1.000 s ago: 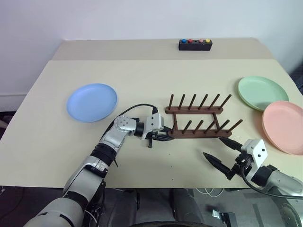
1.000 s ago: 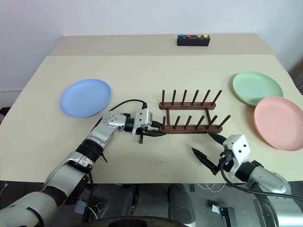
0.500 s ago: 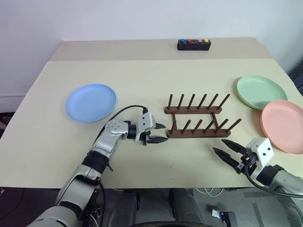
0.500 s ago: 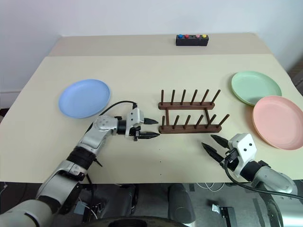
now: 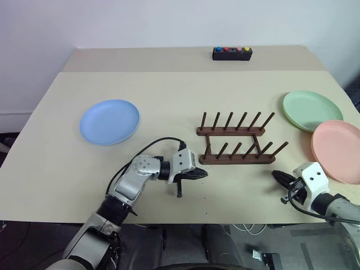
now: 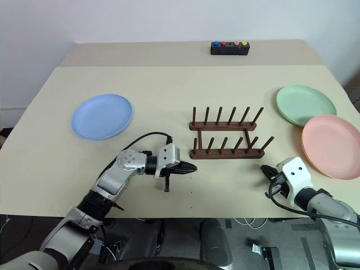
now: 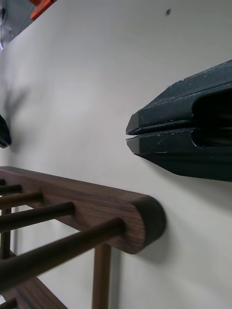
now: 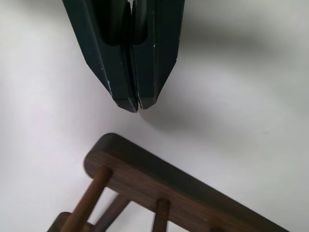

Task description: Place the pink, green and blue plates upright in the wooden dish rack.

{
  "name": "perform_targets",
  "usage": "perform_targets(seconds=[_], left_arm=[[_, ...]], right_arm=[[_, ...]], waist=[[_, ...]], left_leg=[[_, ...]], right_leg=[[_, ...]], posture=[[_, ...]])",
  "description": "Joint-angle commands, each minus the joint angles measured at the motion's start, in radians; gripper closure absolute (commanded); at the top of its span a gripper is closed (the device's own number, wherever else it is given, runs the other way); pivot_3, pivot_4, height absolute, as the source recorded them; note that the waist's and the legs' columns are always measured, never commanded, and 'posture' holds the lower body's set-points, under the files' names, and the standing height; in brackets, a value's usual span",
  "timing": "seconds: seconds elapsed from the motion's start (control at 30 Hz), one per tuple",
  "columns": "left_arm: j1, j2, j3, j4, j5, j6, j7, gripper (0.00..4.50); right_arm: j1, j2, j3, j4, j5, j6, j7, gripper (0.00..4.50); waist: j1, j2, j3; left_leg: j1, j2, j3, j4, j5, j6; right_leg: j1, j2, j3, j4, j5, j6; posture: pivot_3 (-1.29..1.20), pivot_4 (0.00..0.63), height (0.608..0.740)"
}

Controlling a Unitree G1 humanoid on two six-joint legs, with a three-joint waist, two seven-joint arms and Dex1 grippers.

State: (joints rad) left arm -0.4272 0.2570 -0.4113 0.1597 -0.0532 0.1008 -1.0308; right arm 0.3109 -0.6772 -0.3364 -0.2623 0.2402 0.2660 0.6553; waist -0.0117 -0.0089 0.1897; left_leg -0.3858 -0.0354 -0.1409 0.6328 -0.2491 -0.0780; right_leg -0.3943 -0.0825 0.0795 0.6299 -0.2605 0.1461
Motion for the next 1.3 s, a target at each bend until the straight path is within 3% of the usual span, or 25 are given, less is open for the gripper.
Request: perform_targets(seconds=[0.03,0.57,0.97,1.3], left_arm=[[-0.018,-0.024,-0.013,0.035,0.050,-0.018,0.074,4.47],[-0.060,-0.060,0.021,0.132,0.078,-0.075,0.208,4.47],[-0.160,-0.082,0.063,0.317,0.087,-0.155,0.286,4.47],[-0.201,-0.100,0.077,0.403,0.089,-0.201,0.306,4.47]], right_arm=[[-0.031,-0.003,0.003,0.030,-0.040,-0.029,-0.029,4.50],[-0.212,0.009,0.095,0.143,-0.087,-0.059,-0.042,4.50],[-0.379,0.035,0.173,0.285,-0.130,-0.109,-0.065,4.50],[-0.427,0.039,0.175,0.345,-0.139,-0.144,-0.081,4.50]], waist=[[0.002,0.000,0.000],[-0.002,0.000,0.000],[-0.004,0.000,0.000],[-0.004,0.000,0.000]], left_leg=[[0.000,0.000,0.000,0.000,0.000,0.000],[0.006,0.000,0.000,0.000,0.000,0.000],[0.008,0.000,0.001,-0.001,0.000,0.000],[0.008,0.000,0.001,-0.001,0.000,0.000]], right_leg=[[0.001,0.000,0.000,0.000,0.000,0.000],[0.005,0.000,0.000,0.000,0.000,0.000],[0.006,0.000,0.000,0.000,0.000,0.000],[0.006,0.000,0.000,0.000,0.000,0.000]], posture=[[0.00,0.150,0.740],[0.00,0.150,0.740],[0.00,0.150,0.740],[0.00,0.150,0.740]])
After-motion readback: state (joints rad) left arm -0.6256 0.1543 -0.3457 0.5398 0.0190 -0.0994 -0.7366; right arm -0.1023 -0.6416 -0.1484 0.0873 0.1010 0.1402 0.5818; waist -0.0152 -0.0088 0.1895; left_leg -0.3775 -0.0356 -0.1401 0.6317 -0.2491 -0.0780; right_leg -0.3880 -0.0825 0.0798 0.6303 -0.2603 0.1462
